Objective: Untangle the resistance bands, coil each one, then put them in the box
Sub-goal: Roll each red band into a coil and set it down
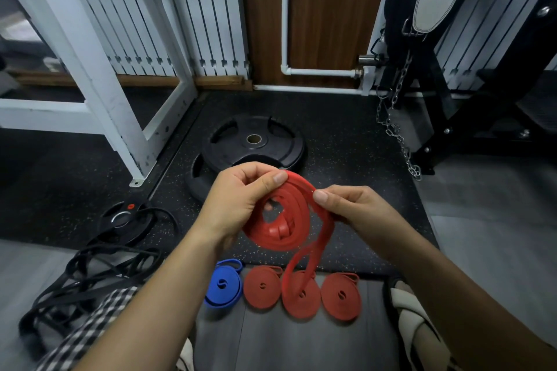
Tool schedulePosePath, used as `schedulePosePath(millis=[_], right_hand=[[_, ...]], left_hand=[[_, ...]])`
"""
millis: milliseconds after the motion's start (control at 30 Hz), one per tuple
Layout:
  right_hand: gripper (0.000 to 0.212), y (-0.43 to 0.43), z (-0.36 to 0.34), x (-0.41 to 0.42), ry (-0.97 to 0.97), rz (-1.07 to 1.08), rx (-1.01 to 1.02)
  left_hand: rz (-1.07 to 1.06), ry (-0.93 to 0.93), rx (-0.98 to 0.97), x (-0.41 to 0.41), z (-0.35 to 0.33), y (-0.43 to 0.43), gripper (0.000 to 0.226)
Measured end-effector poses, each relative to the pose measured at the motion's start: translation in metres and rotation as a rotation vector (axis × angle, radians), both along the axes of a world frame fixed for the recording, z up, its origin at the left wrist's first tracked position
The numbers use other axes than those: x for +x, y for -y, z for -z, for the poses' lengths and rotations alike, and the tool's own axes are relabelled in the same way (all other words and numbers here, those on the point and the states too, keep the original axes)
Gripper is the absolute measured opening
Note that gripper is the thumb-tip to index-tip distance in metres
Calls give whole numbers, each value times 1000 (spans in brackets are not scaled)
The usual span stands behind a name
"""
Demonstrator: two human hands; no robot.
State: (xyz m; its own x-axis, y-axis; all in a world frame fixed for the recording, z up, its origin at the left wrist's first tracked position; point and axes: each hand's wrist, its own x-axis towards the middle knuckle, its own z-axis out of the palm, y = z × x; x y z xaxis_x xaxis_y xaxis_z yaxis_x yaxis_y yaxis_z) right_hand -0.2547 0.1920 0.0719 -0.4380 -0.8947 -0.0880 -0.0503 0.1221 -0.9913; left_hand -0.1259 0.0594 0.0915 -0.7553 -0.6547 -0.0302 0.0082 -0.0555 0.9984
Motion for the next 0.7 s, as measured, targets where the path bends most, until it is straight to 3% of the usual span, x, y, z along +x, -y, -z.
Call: schedulePosePath(millis=[167, 300, 467, 633, 700], right_hand=[[29, 0, -2, -4, -16, -55, 33], [11, 0, -3, -3, -55, -34, -18], [14, 0, -2, -3, -260, 43, 30], [11, 0, 1, -1, -146, -53, -36], [19, -1, 1, -1, -149, -95, -40]], left_hand=[[8, 0, -31, 2, 0, 1, 10], [-19, -18, -55, 2, 1, 3, 8], [-67, 26, -178, 1, 3, 4, 11], [32, -21, -56, 5, -7, 3, 4], [39, -37, -38, 6, -9, 3, 8]])
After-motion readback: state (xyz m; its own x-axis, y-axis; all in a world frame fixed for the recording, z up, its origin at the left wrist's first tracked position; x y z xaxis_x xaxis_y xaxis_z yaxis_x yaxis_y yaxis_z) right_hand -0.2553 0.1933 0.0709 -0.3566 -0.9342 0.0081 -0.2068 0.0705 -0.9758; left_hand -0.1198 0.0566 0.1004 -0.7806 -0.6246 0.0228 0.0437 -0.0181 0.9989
